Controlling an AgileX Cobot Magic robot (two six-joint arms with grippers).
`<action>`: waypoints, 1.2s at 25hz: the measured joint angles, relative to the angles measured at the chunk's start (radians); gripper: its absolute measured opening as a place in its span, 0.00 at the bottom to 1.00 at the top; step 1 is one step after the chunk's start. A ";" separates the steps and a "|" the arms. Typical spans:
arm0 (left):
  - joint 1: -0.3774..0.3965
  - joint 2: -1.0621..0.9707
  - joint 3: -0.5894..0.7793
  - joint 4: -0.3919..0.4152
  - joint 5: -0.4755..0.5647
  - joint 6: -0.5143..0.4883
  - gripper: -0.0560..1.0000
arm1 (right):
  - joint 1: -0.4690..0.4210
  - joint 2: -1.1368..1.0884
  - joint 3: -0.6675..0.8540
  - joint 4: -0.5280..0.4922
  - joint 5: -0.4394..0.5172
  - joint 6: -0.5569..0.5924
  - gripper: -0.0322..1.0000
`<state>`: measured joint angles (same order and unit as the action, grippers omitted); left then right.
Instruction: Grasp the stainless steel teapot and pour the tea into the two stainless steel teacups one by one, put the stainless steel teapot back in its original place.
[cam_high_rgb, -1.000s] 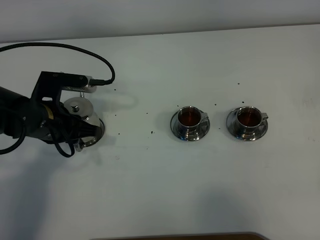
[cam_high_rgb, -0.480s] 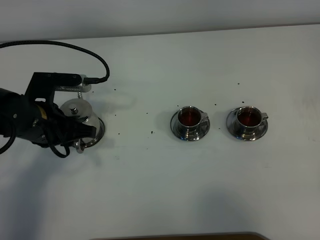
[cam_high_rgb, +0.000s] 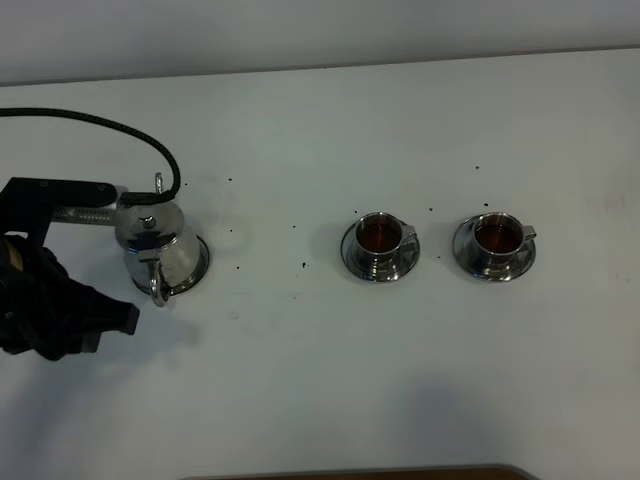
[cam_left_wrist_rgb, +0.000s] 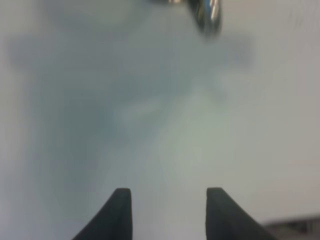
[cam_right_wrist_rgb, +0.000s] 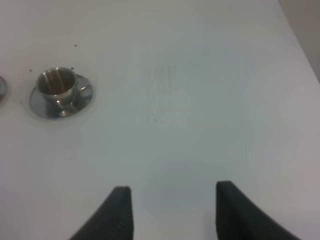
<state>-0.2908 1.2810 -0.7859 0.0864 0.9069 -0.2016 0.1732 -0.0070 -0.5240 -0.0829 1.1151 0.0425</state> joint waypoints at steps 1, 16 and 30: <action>0.000 -0.020 0.000 -0.001 0.033 0.000 0.44 | 0.000 0.000 0.000 0.000 0.000 0.000 0.40; 0.000 -0.578 0.000 -0.034 0.290 0.035 0.41 | 0.000 0.000 0.000 0.000 0.000 0.001 0.40; 0.000 -1.023 0.261 -0.072 0.192 0.122 0.41 | 0.000 0.000 0.000 0.000 0.000 0.001 0.40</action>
<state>-0.2908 0.2577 -0.5250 0.0146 1.0989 -0.0801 0.1732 -0.0070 -0.5240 -0.0829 1.1151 0.0431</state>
